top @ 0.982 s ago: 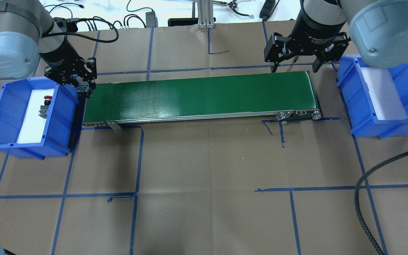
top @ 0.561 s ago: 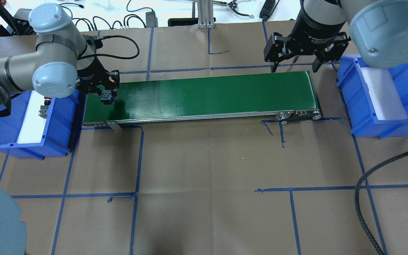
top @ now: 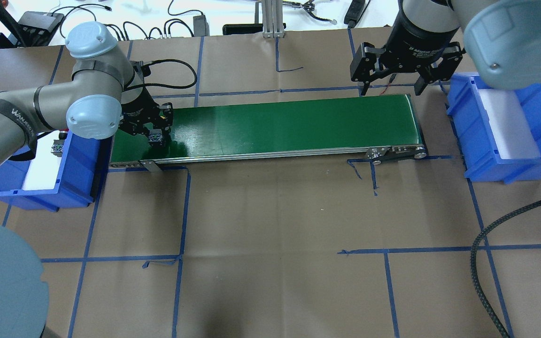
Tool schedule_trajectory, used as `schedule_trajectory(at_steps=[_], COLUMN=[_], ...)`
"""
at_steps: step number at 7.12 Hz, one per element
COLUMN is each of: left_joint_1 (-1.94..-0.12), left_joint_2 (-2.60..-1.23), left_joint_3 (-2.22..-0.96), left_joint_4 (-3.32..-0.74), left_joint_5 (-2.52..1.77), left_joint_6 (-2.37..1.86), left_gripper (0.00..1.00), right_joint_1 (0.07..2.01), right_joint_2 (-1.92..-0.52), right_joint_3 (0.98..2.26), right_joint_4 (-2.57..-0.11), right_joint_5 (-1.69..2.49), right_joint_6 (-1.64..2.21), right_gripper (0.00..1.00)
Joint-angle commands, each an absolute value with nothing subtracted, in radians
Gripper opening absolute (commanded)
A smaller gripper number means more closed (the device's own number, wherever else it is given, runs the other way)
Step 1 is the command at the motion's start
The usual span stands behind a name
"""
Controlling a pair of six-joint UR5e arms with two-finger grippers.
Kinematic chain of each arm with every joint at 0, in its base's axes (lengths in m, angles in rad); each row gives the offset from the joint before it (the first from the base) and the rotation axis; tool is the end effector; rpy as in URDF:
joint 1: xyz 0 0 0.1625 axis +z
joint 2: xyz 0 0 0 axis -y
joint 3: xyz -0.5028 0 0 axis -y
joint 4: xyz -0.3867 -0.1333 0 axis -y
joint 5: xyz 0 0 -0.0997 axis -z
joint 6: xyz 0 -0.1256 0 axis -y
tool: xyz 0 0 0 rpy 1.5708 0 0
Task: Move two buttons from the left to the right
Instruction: 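Place the yellow button on the conveyor near the bin and release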
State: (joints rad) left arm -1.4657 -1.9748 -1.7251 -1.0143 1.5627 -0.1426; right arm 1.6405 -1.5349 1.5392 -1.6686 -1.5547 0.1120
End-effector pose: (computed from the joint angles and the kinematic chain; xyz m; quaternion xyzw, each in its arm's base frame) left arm -0.0680 -0.6357 0.2942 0.1235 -0.9923 -0.0010 0.0040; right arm 0.1709 -0.5051 0.5476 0.0207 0.9987 -0.0458 0.0122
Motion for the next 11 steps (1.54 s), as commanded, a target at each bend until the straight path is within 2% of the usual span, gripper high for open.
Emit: schedule_trajectory(at_steps=[1, 3, 6, 9, 11], left_joint_1=[-1.466, -1.463, -1.456, -1.431, -1.274], left_joint_2=[-1.973, -1.912, -1.763, -1.753, -1.762], left_joint_3=[-1.708, -1.688, -1.599, -1.482, -1.474], left_joint_4=[-1.005, -1.020, -1.268, -1.420, -1.420], left_joint_5=[1.559, 1.562, 1.562, 1.566, 1.565], left_joint_6=[-0.141, -0.124, -0.071, 0.009, 0.212], left_gripper=[0.99, 0.99, 0.99, 0.99, 0.99], right_joint_1=[1.638, 1.638, 1.640, 1.640, 1.641], right_joint_2=[-1.537, -1.537, -1.536, -1.536, -1.537], right_joint_3=[1.539, 1.540, 1.542, 1.540, 1.540], right_joint_4=[-1.667, -1.666, -1.666, -1.666, -1.667], right_joint_5=[-1.554, -1.554, -1.557, -1.562, -1.555], right_joint_6=[0.112, 0.110, 0.110, 0.110, 0.110], right_gripper=[1.00, 1.00, 1.00, 1.00, 1.00])
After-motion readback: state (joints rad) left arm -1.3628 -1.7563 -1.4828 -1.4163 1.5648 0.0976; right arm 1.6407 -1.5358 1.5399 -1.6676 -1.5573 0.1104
